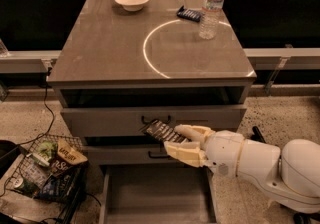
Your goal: Place rxbar chocolate into bottom drawer
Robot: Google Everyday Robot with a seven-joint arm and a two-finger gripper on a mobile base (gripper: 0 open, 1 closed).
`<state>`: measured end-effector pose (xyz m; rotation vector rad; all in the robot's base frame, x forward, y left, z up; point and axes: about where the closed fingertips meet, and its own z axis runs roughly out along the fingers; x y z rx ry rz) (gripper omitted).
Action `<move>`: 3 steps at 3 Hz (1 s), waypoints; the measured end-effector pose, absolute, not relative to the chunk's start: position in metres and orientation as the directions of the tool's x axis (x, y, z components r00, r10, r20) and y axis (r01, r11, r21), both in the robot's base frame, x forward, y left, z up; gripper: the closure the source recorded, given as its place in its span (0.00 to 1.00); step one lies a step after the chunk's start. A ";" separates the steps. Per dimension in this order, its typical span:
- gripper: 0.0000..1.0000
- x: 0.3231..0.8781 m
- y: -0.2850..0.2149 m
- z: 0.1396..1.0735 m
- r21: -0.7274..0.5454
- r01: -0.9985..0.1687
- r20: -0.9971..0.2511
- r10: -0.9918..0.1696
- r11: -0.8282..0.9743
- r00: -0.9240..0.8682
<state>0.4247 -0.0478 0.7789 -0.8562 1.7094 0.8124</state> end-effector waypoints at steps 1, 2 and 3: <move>1.00 0.419 -0.051 0.731 0.143 -0.824 -0.948 -0.165 0.548 -0.274; 1.00 0.401 -0.072 0.640 0.191 -0.771 -0.920 -0.162 0.607 -0.356; 1.00 0.387 -0.086 0.567 0.218 -0.748 -0.908 -0.152 0.626 -0.391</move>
Offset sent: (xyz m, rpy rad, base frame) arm -0.0489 -0.0530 -0.2512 -0.0513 0.2096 -0.1911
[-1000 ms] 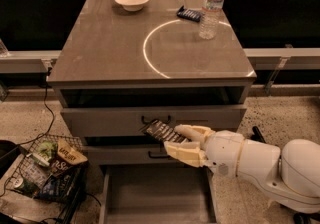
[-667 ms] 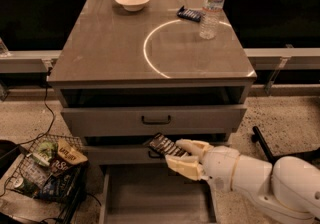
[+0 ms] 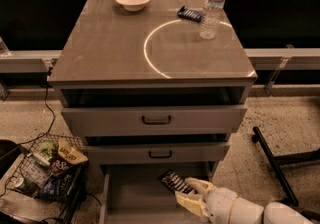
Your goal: Place rxbar chocolate into bottom drawer
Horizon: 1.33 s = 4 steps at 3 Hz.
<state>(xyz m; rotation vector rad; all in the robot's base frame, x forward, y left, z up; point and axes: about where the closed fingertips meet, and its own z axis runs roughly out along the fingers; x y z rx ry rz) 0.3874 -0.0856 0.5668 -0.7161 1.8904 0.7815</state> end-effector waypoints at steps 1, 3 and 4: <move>1.00 0.388 -0.090 0.508 0.248 -0.741 -0.893 -0.149 0.624 -0.425; 1.00 0.410 -0.087 0.406 0.341 -0.758 -0.853 -0.156 0.557 -0.498; 1.00 0.419 -0.080 0.369 0.376 -0.781 -0.841 -0.169 0.499 -0.513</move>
Offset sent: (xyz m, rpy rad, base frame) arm 0.0287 -0.0029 -0.1808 0.0326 0.1532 0.0680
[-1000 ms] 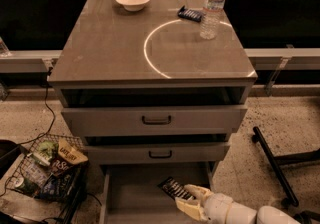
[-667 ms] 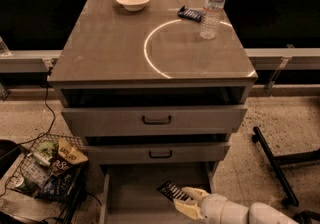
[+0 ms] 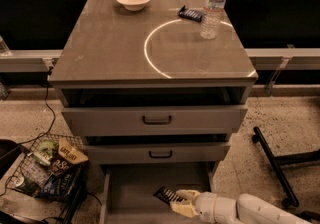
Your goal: Place rxbar chocolate into bottom drawer
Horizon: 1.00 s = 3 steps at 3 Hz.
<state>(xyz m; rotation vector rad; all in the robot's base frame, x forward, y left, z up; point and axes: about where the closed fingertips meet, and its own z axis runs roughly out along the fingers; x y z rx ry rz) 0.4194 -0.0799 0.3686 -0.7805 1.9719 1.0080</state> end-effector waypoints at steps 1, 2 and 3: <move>1.00 0.434 -0.058 0.323 0.424 -0.804 -0.837 -0.160 0.417 -0.524; 1.00 0.435 -0.057 0.322 0.425 -0.804 -0.837 -0.158 0.415 -0.524; 1.00 0.437 -0.049 0.316 0.392 -0.822 -0.841 -0.202 0.414 -0.502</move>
Offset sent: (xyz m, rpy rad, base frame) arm 0.0215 0.0278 -0.0650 0.0775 0.0374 0.1000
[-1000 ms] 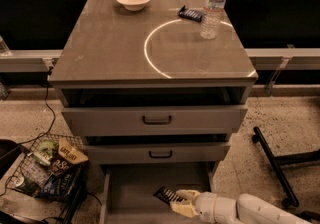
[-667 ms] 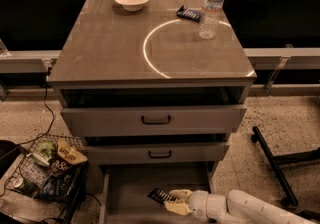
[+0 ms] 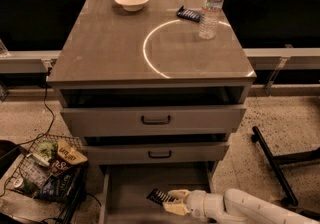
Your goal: Place rxbar chocolate into bottom drawer
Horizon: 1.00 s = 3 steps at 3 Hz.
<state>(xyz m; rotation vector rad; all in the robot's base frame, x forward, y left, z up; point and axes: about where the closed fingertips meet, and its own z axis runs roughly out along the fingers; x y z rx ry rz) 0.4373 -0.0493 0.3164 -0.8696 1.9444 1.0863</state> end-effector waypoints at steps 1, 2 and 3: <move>1.00 0.459 -0.058 0.294 0.332 -0.863 -0.848 -0.279 0.381 -0.450; 1.00 0.480 -0.069 0.284 0.264 -0.917 -0.845 -0.387 0.297 -0.369; 1.00 0.485 -0.076 0.269 0.247 -0.945 -0.840 -0.440 0.213 -0.318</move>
Offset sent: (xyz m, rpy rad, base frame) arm 0.0674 -0.0381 -0.0425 -0.2169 -0.1574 0.3481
